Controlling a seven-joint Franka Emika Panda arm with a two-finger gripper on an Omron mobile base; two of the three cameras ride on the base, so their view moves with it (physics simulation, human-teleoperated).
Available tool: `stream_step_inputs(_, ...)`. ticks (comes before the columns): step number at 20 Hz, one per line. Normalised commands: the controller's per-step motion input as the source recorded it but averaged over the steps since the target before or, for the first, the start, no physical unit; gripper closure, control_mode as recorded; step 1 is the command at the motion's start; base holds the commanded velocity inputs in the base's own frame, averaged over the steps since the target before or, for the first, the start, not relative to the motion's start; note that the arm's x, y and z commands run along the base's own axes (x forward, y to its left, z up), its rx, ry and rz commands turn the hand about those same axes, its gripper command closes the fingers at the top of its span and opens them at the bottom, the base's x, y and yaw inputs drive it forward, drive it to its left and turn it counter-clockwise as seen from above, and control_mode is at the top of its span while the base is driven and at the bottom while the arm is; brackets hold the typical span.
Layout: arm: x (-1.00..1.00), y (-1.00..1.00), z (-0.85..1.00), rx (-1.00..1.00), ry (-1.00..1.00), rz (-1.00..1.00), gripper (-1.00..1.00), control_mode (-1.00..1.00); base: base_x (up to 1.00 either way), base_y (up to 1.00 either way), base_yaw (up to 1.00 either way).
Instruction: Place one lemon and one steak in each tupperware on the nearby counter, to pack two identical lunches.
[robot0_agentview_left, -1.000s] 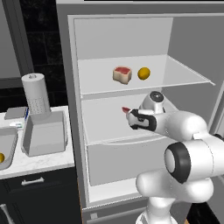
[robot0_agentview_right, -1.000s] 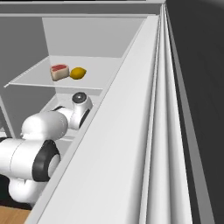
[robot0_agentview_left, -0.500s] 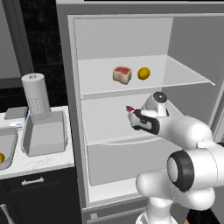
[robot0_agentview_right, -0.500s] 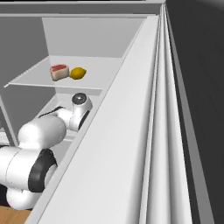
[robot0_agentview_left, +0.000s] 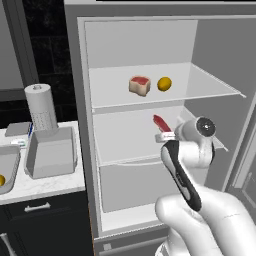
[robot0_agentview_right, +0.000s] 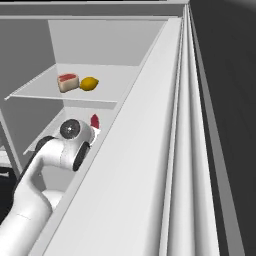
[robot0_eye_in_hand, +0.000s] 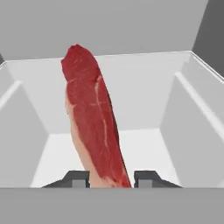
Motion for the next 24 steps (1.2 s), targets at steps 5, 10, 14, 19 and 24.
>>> stream_step_inputs(5,-1.00,0.00,1.00,0.00,0.06,0.00,1.00,-1.00,0.00,0.00,0.00)
stream_step_inputs(10,-1.00,0.00,1.00,0.00,0.29,0.01,1.00,-1.00,0.00,0.00,0.00)
stream_step_inputs(14,-0.98,0.00,0.48,-0.09,0.36,0.10,1.00,-1.00,0.00,0.00,0.00)
stream_step_inputs(19,0.00,0.00,0.00,0.00,0.00,0.00,1.00,1.00,-1.00,0.37,0.18)
stream_step_inputs(24,0.00,0.00,0.00,0.00,0.00,0.00,1.00,1.00,-0.54,1.00,0.21)
